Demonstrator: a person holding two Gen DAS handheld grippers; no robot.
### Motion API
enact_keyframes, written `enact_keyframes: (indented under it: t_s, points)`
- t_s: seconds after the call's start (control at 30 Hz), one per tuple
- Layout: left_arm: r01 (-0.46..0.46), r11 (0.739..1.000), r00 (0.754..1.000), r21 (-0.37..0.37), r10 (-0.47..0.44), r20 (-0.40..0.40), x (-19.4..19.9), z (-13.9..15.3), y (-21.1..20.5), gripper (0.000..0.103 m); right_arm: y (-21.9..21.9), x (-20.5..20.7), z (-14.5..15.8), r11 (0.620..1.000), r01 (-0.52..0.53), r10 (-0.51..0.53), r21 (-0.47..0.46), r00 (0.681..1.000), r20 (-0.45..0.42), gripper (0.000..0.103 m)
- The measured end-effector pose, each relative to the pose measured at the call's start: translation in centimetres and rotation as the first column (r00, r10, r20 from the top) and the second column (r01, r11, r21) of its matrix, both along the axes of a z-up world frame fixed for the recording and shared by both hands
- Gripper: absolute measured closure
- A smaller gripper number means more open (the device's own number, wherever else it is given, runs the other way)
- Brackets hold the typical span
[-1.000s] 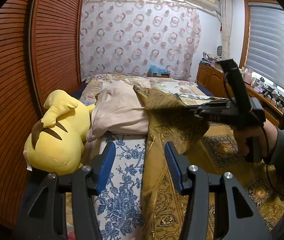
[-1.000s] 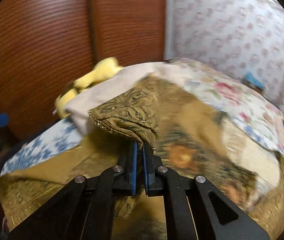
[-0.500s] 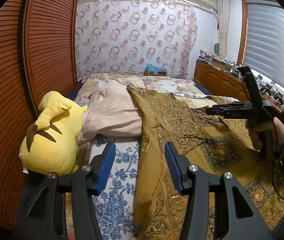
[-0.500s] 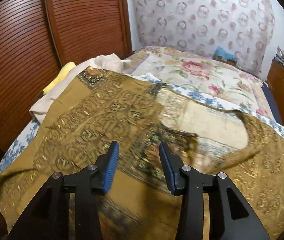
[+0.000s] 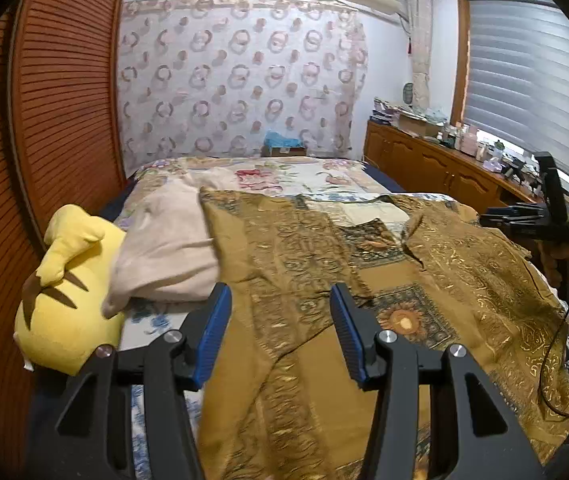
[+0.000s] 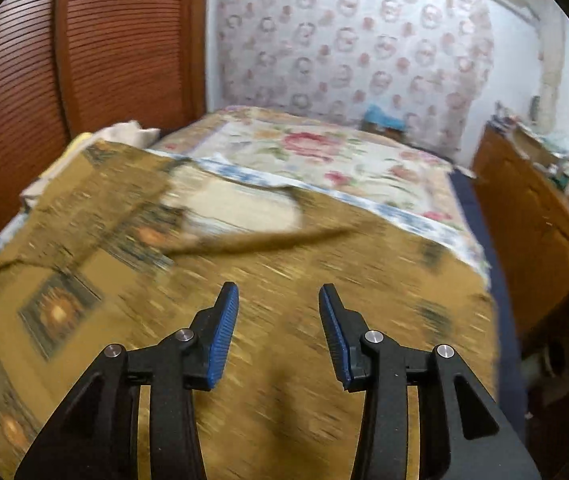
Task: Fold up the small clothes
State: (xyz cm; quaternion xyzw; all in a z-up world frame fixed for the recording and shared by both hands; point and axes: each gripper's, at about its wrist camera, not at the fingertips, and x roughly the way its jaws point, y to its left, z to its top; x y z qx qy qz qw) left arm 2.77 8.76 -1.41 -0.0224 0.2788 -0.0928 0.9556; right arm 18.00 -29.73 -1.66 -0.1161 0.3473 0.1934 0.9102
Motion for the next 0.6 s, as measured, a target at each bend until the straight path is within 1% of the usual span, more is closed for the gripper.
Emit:
enact_keyframes:
  t_s: [0.03, 0.07, 0.1, 0.13, 0.17, 0.3, 0.37, 0.5, 0.6]
  points:
    - [0.007, 1.000, 1.000, 0.001, -0.007, -0.001, 0.2, 0.0, -0.5, 0.053, -1.8, -0.4, 0.0, 1.000, 0.028, -0.028, -0.002, 1.000, 0.004, 0.061]
    - [0.012, 1.000, 1.000, 0.002, -0.012, -0.001, 0.4, 0.0, -0.9, 0.053, -3.0, -0.7, -0.1, 0.999, 0.044, -0.044, 0.002, 0.999, 0.002, 0.059]
    - [0.017, 1.000, 1.000, 0.002, -0.017, -0.002, 0.6, 0.0, -1.2, 0.053, -4.3, -0.9, -0.3, 0.998, 0.057, -0.057, 0.012, 0.998, -0.006, 0.055]
    - [0.020, 1.000, 1.000, 0.002, -0.020, -0.004, 0.8, 0.0, -1.7, 0.053, -5.7, -1.2, -0.5, 0.997, 0.074, -0.073, 0.025, 0.997, -0.019, 0.047]
    - [0.023, 1.000, 1.000, 0.001, -0.023, -0.007, 1.1, 0.0, -2.1, 0.053, -6.6, -1.3, -0.6, 0.996, 0.087, -0.087, 0.031, 0.996, -0.024, 0.045]
    - [0.042, 0.999, 0.999, 0.005, -0.042, -0.017, 1.9, -0.1, -3.7, 0.053, -11.1, -1.7, -1.3, 0.984, 0.171, -0.169, 0.044, 0.985, -0.040, 0.043]
    - [0.050, 0.999, 0.999, 0.009, -0.050, -0.023, 2.2, -0.2, -4.6, 0.053, -13.2, -1.7, -1.6, 0.974, 0.224, -0.223, 0.027, 0.974, -0.038, 0.043]
    - [0.074, 0.997, 0.997, 0.013, -0.074, -0.031, 2.9, -0.4, -6.2, 0.053, -16.1, -2.2, -1.6, 0.963, 0.270, -0.269, 0.017, 0.963, -0.029, 0.043]
    - [0.093, 0.995, 0.994, 0.016, -0.092, -0.057, 3.6, -1.1, -7.1, 0.053, -17.7, -2.5, -1.7, 0.956, 0.293, -0.293, 0.021, 0.956, -0.035, 0.043]
